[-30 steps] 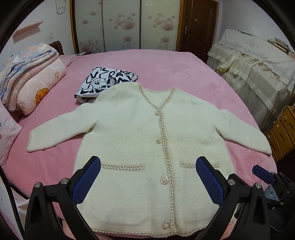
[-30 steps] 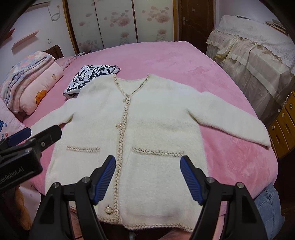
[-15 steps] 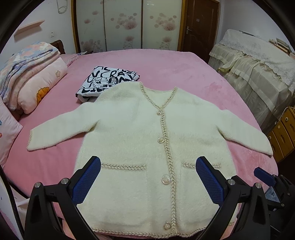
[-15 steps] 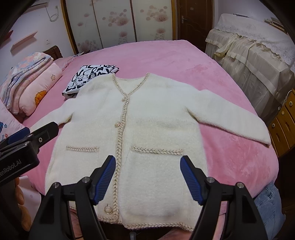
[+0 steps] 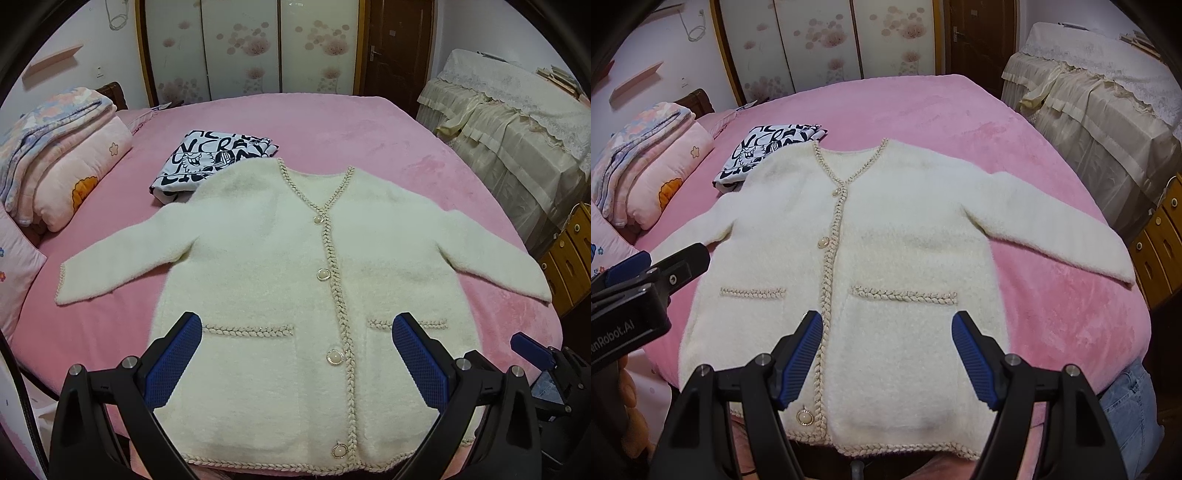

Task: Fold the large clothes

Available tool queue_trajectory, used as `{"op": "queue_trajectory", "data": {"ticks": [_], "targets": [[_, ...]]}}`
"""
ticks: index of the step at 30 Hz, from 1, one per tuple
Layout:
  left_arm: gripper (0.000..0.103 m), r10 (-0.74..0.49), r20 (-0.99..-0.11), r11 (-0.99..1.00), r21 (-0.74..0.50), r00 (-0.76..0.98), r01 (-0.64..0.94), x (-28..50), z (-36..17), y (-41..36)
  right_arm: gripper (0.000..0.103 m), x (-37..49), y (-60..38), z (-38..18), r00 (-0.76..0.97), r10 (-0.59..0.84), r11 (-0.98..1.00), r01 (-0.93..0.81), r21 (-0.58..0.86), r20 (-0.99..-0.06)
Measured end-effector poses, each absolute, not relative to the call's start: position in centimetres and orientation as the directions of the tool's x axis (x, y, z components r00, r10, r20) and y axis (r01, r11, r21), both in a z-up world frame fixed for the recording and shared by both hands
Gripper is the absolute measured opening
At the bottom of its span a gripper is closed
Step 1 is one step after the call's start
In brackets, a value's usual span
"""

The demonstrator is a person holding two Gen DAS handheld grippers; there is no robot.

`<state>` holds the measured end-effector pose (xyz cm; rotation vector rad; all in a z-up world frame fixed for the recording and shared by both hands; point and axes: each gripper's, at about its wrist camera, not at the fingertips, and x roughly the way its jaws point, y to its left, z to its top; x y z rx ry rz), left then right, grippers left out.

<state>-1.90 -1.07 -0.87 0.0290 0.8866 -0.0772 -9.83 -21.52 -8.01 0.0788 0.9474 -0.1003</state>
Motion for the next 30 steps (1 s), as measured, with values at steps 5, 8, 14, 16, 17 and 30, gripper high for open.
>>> {"op": "queue_trajectory", "data": {"ticks": [5,8,14,16,17,30], "targets": [[0.102,-0.037,-0.786,0.996,0.021,0.617,0.086,-1.9,-1.0,-1.6,0.073,-9.8,-21.7,-8.2,0.578,-0.044,0.992,0.119,0.031,-0.815],[0.102,-0.073,-0.79,0.994,-0.01,0.609,0.107,-1.9,-1.0,-1.5,0.073,-9.8,-21.7,-8.2,0.58,-0.04,0.992,0.121,0.037,-0.814],[0.102,-0.022,-0.775,0.995,0.044,0.632,0.089,-1.9,-0.6,-2.1,0.073,-9.9,-22.4,-8.5,0.581,-0.033,0.99,0.13,0.052,-0.813],[0.102,-0.015,-0.768,0.994,0.06,0.64,0.095,-1.9,-0.3,-2.5,0.073,-9.9,-22.6,-8.5,0.584,-0.032,0.99,0.13,0.054,-0.811],[0.102,-0.019,-0.767,0.993,0.063,0.641,0.105,-1.9,-0.1,-2.7,0.073,-9.9,-22.7,-8.5,0.585,-0.033,0.99,0.131,0.054,-0.81],[0.102,-0.092,-0.715,0.98,0.059,0.693,0.19,-0.9,3.0,-7.1,0.073,-10.0,-26.3,-6.2,0.659,-0.07,0.984,0.17,0.058,-0.749]]}}
